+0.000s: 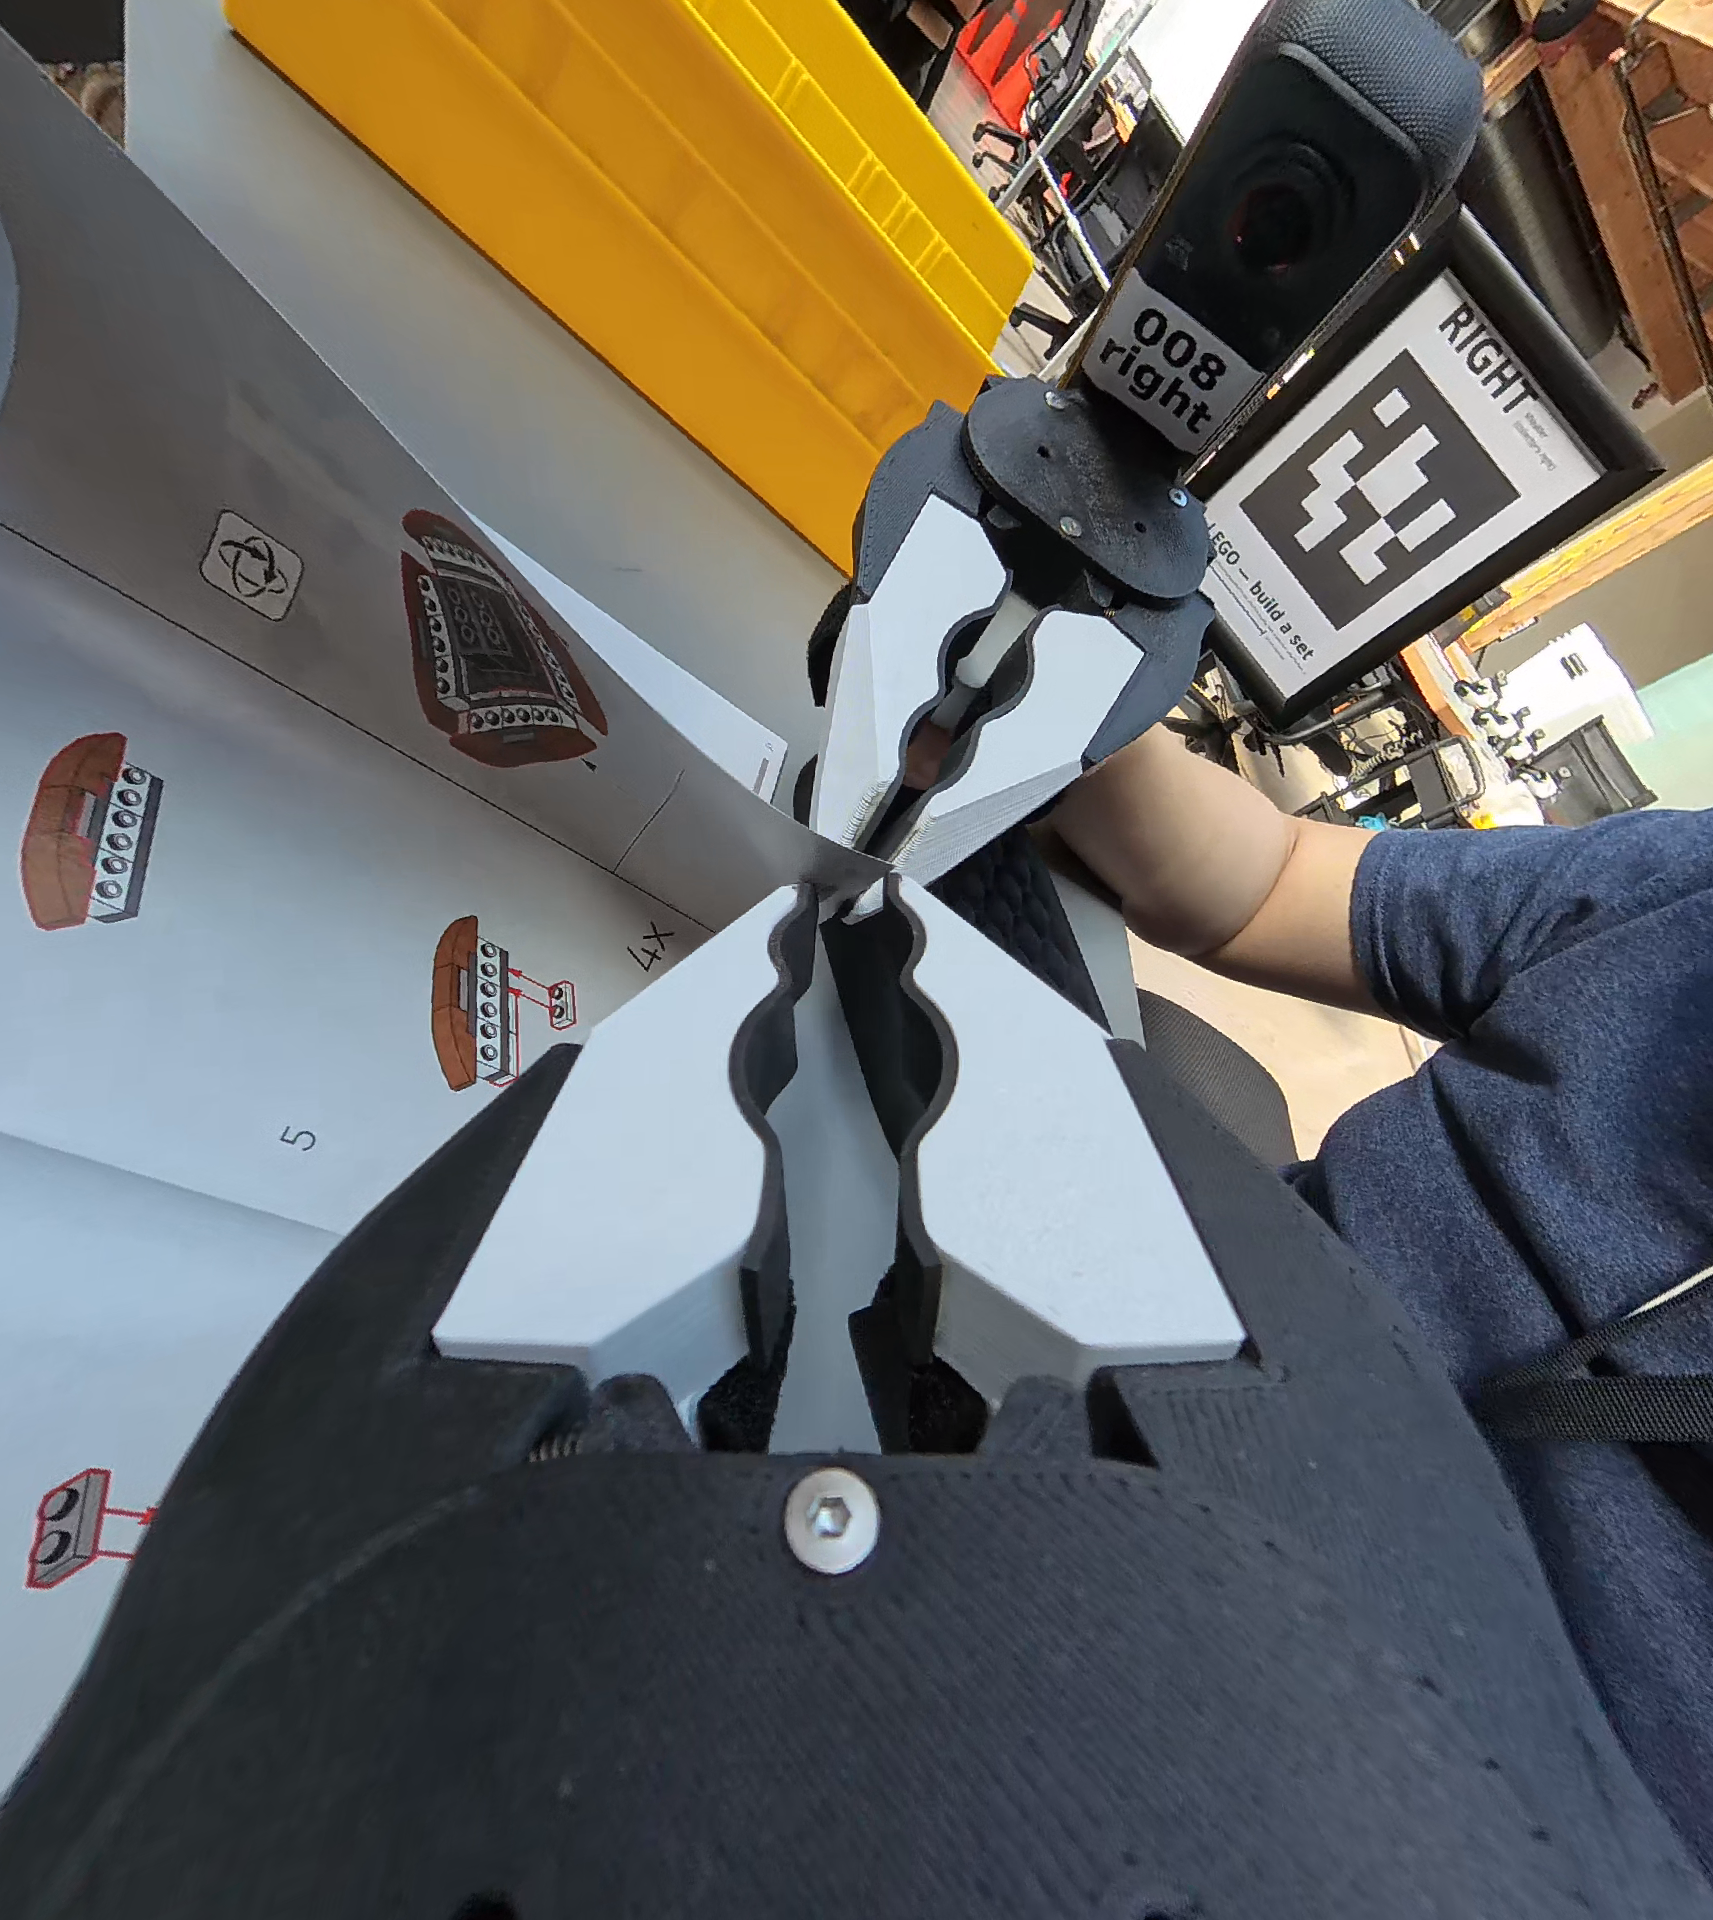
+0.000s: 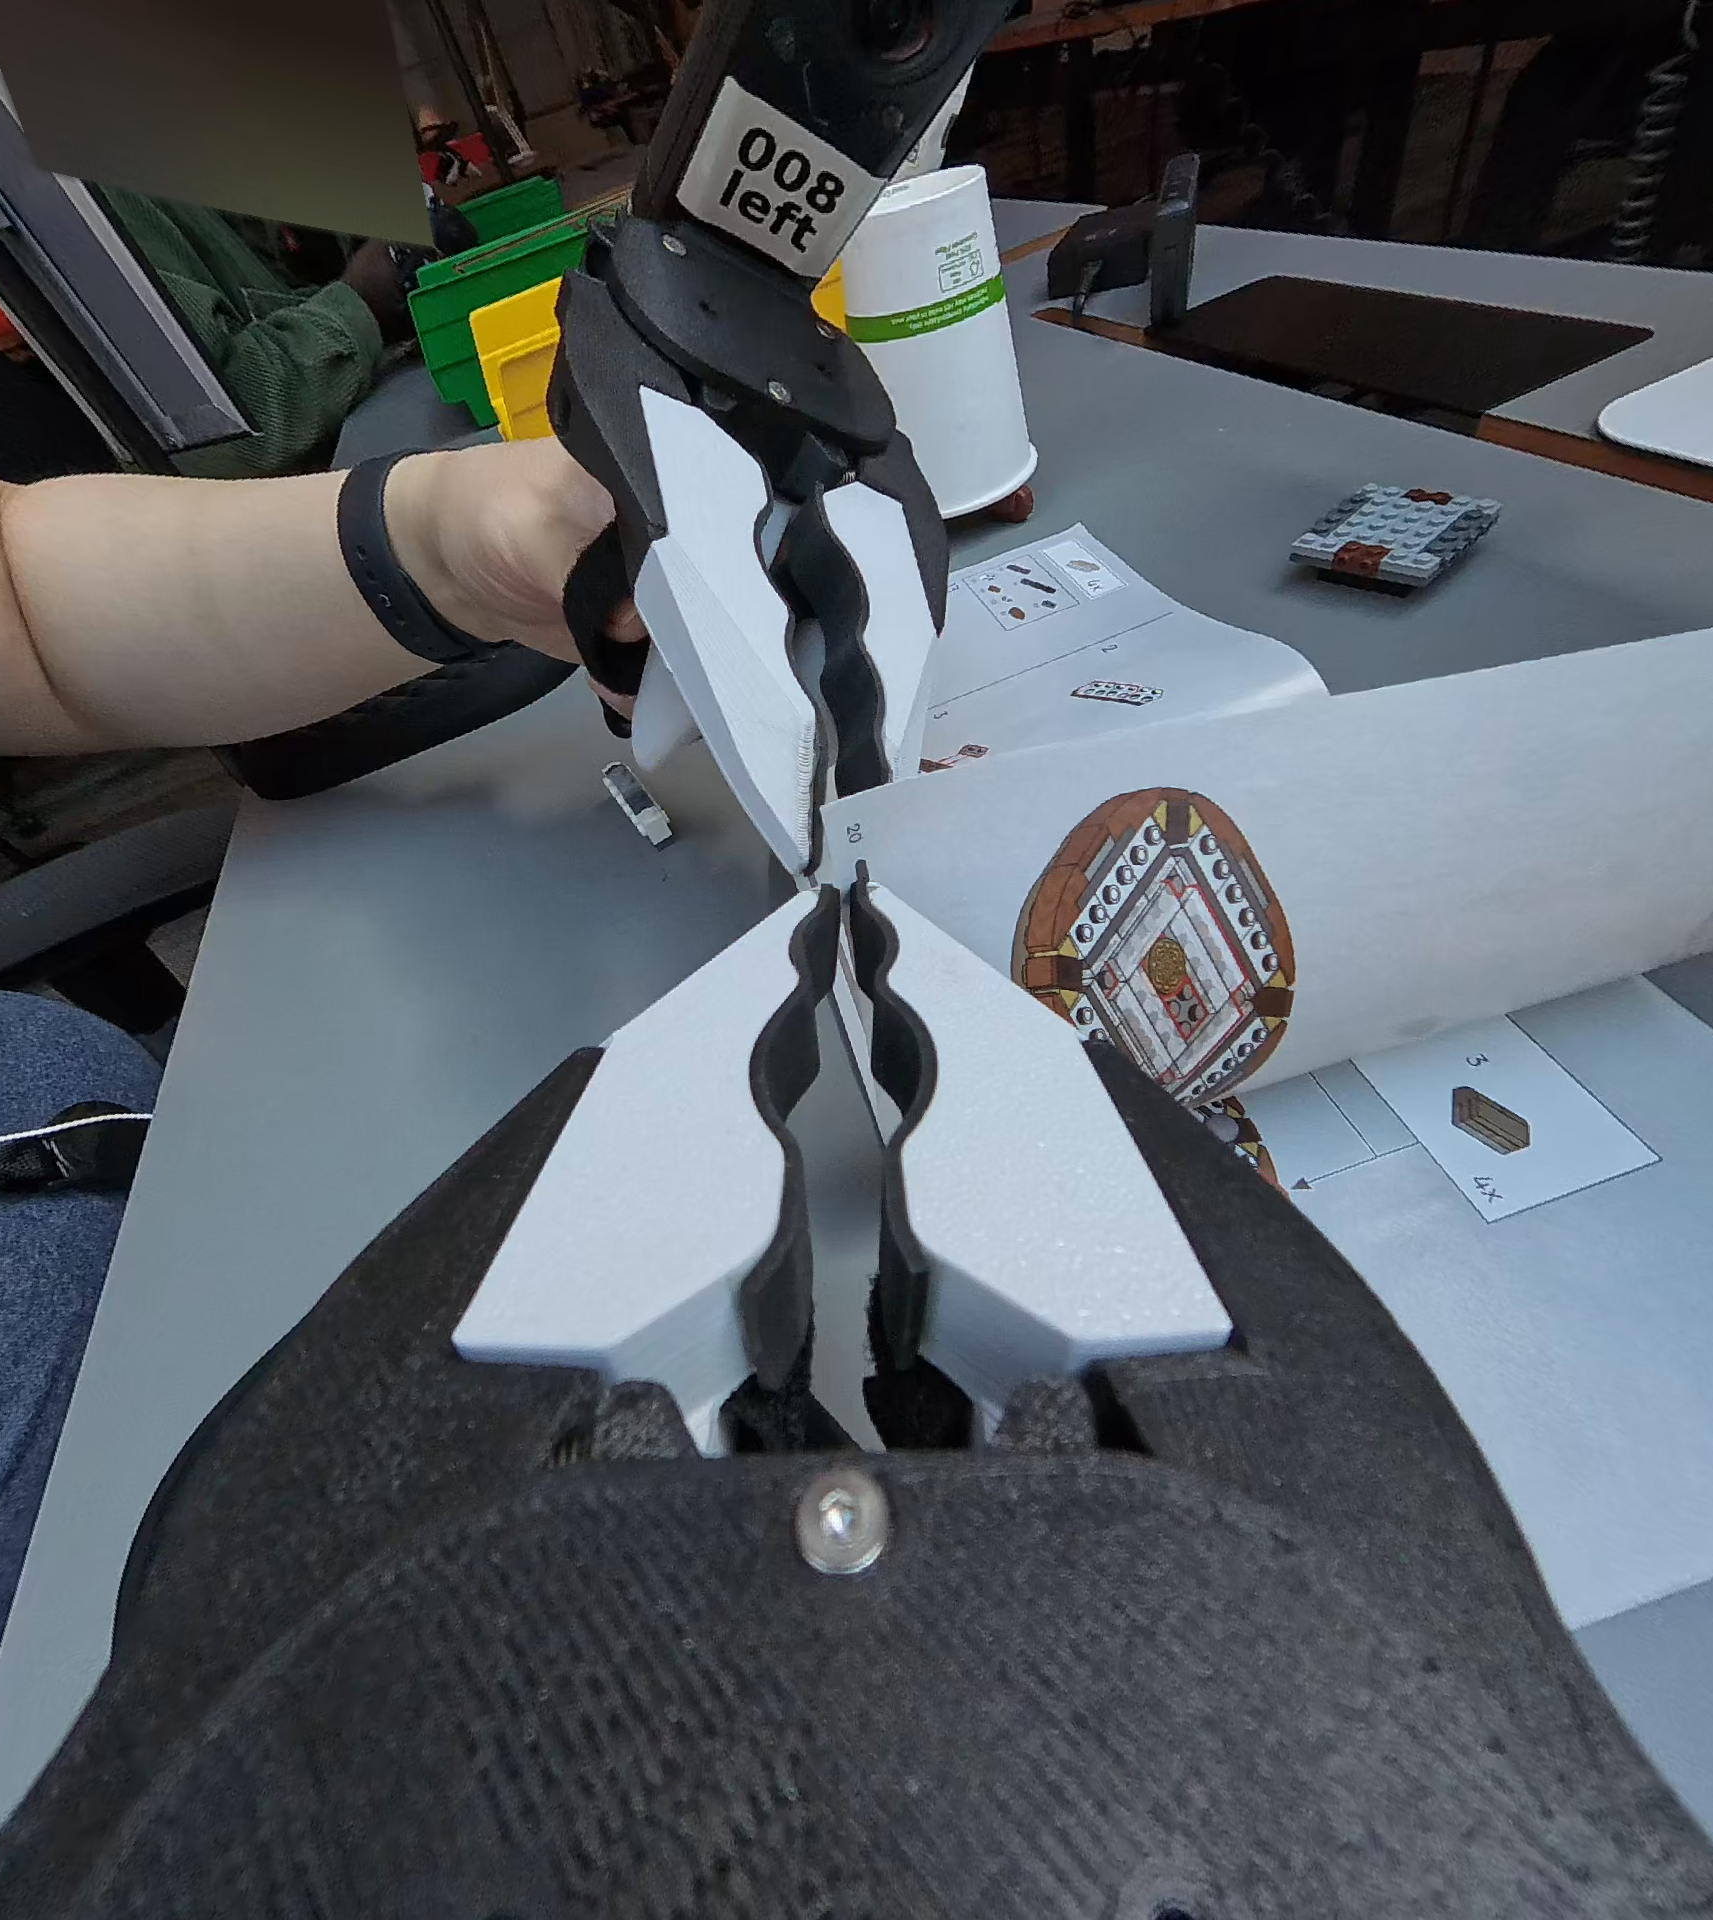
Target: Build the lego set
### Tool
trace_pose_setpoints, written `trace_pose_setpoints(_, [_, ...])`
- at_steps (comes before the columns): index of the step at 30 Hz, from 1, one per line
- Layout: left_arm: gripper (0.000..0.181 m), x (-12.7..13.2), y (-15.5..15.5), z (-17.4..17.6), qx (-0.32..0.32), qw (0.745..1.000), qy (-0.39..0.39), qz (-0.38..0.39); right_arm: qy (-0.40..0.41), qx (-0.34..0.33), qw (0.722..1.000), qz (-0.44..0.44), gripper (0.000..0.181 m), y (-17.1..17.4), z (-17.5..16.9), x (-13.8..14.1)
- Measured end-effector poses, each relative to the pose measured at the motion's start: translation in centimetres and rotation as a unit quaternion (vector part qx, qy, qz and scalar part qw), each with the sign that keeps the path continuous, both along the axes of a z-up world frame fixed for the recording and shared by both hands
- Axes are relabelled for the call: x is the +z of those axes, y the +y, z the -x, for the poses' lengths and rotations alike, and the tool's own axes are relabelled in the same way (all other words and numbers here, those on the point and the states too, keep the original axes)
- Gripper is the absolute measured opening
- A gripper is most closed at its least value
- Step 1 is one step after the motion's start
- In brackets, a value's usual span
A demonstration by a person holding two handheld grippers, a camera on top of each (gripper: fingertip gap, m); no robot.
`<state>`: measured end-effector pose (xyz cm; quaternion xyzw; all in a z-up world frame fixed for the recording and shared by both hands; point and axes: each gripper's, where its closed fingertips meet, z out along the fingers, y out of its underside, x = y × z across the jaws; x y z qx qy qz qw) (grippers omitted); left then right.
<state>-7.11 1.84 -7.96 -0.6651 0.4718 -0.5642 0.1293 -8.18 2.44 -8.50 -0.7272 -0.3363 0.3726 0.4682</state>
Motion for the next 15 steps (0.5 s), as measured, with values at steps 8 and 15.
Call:
trace_pose_setpoints(8, [0.008,0.5,0.2,-0.3,-0.001,1.000,-0.014,0.006,0.023,-0.001,1.000,0.005,0.000,0.1,-0.3,0.5])
trace_pose_setpoints(15, [0.000,1.5,0.4,-0.4,0.002,0.999,-0.045,0.028,0.037,0.003,0.999,0.018,0.000,0.1,-0.4,0.6])
